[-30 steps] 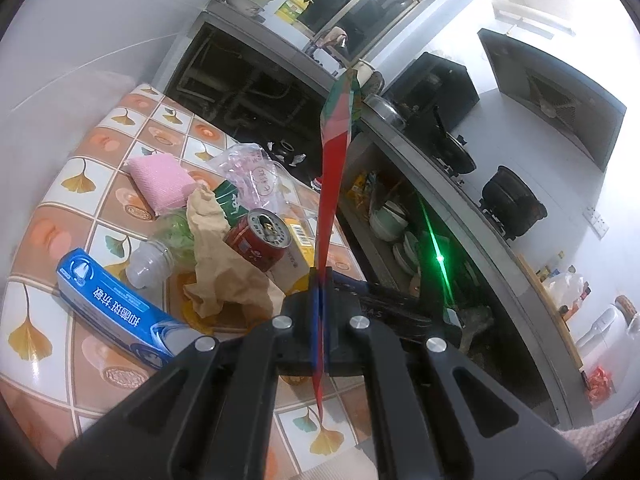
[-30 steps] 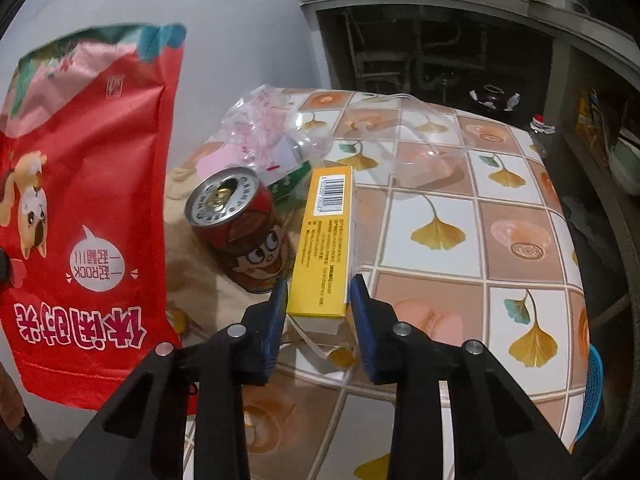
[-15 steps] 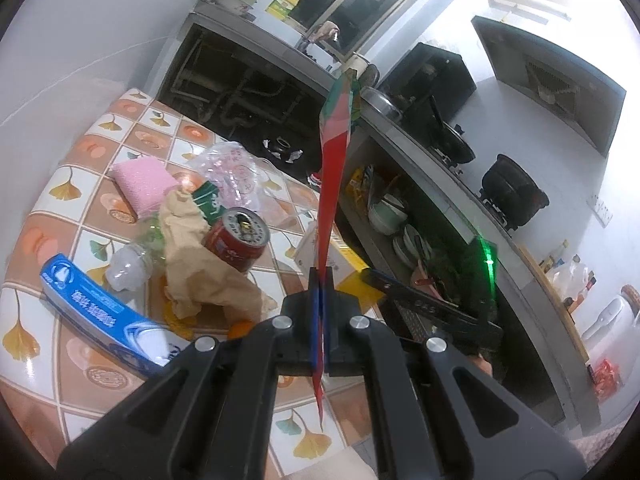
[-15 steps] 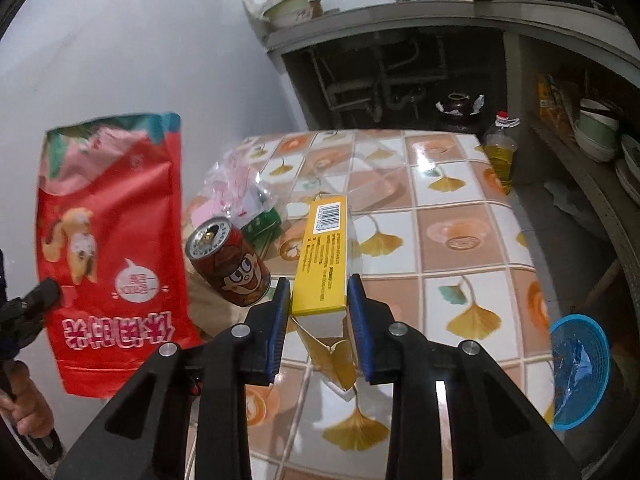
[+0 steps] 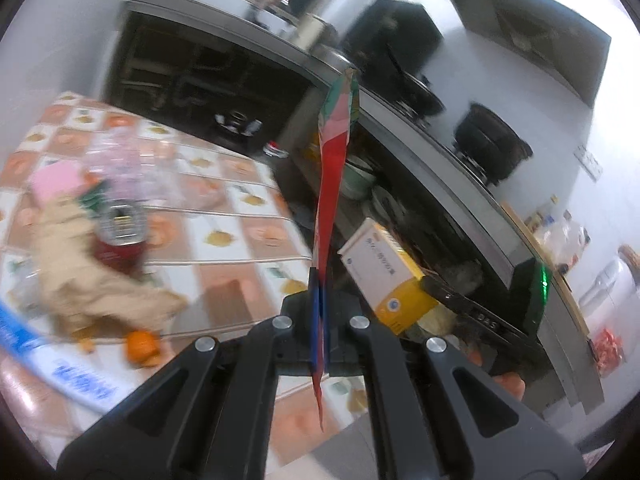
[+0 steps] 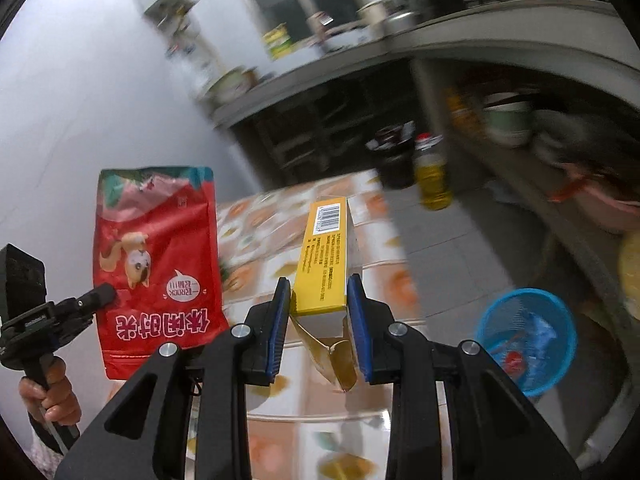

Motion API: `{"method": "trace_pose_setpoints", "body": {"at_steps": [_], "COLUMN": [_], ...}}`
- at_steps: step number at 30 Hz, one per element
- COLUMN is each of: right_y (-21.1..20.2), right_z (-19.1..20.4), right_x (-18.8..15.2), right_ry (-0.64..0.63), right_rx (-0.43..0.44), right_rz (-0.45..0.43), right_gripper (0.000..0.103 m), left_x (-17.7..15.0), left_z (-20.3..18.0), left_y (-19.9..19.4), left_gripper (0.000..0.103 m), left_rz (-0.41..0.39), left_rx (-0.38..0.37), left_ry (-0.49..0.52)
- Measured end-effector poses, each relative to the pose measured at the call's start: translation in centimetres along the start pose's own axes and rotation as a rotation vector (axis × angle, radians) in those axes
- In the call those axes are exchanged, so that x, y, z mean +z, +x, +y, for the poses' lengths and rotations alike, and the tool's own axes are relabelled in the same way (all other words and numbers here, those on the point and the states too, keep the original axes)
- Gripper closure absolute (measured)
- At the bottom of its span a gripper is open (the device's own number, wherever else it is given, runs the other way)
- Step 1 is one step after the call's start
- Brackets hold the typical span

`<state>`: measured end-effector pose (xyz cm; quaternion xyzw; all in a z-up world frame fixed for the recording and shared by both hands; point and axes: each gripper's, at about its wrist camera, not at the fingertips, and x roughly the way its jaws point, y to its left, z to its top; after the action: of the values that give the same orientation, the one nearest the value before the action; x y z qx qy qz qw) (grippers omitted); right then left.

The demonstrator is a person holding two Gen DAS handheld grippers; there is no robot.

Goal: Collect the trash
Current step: 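Grasp the yellow box with the right tool while the left tool holds the red bag, then open both tools over the blue wastebasket, dropping the red bag and yellow box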

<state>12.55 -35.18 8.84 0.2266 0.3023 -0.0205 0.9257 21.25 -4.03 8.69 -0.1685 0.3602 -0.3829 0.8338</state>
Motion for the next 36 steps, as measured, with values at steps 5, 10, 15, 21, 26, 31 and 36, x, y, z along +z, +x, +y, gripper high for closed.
{"method": "trace_pose_setpoints", "body": {"at_steps": [5, 10, 15, 21, 26, 31, 36], "right_y": [-4.6, -5.2, -2.0, 2.3, 6.8, 13.1, 15.6], "right_z": [-6.8, -14.0, -21.8, -28.5, -31.9, -36.3, -39.3], "right_x": [-0.2, -2.2, -5.6, -8.4, -8.4, -9.5, -14.0], "right_ry": [0.098, 0.224, 0.394, 0.532, 0.58, 0.621, 0.681], "right_rx": [-0.143, -0.249, -0.285, -0.283, -0.289, -0.227, -0.313], "right_rz": [-0.085, -0.063, 0.044, 0.126, 0.169, 0.256, 0.331], "right_gripper": [0.074, 0.074, 0.074, 0.074, 0.074, 0.049, 0.049], "left_x": [1.2, 0.3, -2.9, -6.3, -8.3, -9.5, -8.6], "left_z": [-5.4, -10.7, -13.4, -14.5, -14.5, -12.9, -11.5], "left_y": [8.2, 19.1, 29.4, 38.3, 45.4, 49.5, 48.5], "left_gripper": [0.103, 0.103, 0.103, 0.103, 0.103, 0.062, 0.06], "left_rz": [0.128, 0.312, 0.493, 0.636, 0.733, 0.77, 0.754], "left_rx": [-0.091, -0.085, -0.018, 0.075, 0.155, 0.278, 0.284], "left_ry": [0.045, 0.107, 0.146, 0.173, 0.174, 0.197, 0.148]}}
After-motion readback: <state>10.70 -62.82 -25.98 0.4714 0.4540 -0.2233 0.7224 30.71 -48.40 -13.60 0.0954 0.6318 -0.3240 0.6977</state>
